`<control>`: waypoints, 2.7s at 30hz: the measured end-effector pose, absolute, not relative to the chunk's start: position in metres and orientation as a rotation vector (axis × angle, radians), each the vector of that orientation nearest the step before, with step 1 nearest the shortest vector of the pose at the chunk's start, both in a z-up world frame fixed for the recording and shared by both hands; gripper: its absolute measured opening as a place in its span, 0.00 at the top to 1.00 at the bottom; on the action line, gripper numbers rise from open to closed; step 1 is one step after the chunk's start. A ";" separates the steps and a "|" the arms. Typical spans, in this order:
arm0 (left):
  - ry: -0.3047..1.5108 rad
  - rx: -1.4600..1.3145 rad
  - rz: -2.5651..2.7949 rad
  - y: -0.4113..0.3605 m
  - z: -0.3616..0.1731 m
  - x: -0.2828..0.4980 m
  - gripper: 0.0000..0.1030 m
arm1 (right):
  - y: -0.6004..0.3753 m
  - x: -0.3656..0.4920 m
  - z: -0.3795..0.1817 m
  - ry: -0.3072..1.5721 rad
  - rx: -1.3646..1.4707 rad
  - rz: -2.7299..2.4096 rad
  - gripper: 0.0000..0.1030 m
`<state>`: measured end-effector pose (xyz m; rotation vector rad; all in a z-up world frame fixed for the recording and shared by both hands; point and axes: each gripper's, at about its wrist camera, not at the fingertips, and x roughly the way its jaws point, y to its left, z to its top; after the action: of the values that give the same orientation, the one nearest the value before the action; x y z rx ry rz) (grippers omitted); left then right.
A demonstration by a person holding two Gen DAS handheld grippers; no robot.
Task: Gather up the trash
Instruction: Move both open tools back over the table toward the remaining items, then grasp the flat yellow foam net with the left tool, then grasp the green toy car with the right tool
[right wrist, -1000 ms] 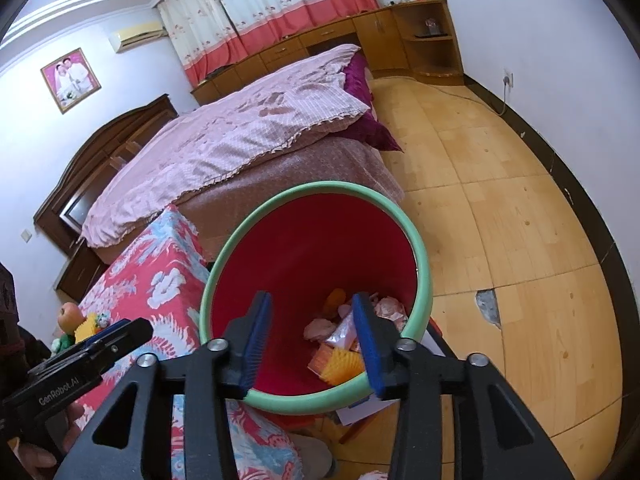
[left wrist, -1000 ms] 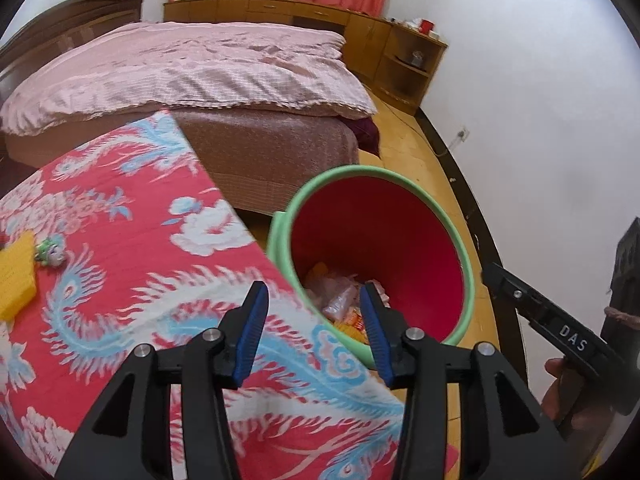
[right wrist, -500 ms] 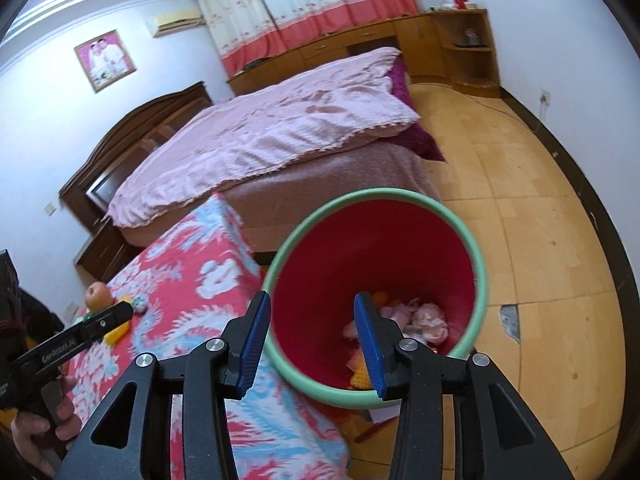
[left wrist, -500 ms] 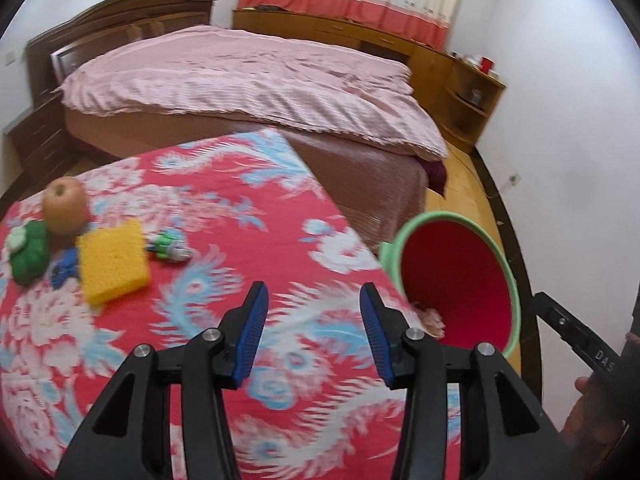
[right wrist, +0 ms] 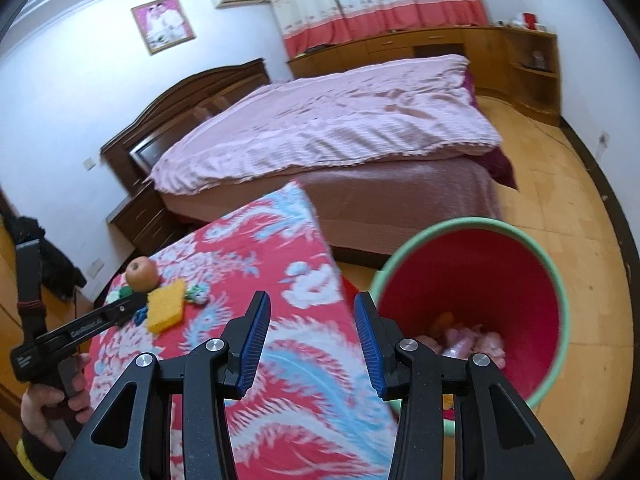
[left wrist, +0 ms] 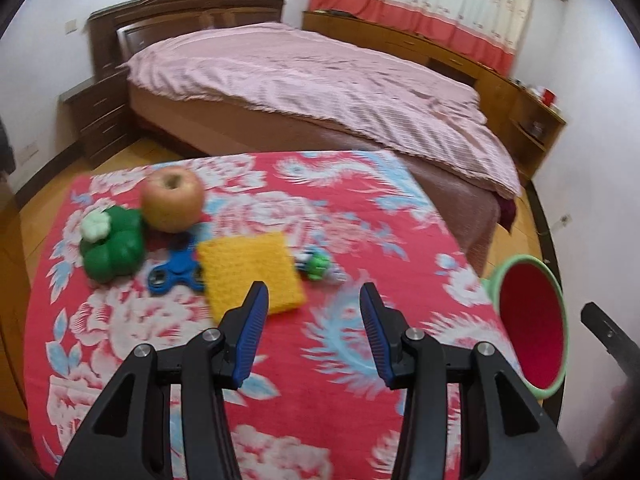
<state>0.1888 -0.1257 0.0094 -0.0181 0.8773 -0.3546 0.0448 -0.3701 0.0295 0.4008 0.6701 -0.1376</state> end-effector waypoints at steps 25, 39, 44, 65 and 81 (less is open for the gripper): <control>0.983 -0.128 -0.273 -0.092 -0.066 0.239 0.51 | -0.302 0.149 -0.014 0.825 0.307 -0.030 0.56; 0.919 -0.228 -0.358 -0.075 -0.053 0.231 0.89 | -0.276 0.177 -0.028 0.867 0.251 0.019 0.56; 0.861 -0.213 -0.316 -0.063 -0.038 0.223 0.89 | -0.261 0.192 -0.034 0.887 0.231 0.061 0.56; 0.853 -0.231 -0.176 -0.023 -0.042 0.216 0.89 | -0.212 0.232 -0.064 0.896 0.027 0.099 0.69; 0.833 -0.252 -0.182 -0.006 -0.029 0.183 0.89 | -0.217 0.199 -0.045 0.879 0.103 0.101 0.71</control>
<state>0.1833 -0.0058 -0.0292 -0.2518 0.8328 -0.1824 0.1986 -0.2165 -0.0452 0.1030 0.8795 0.1015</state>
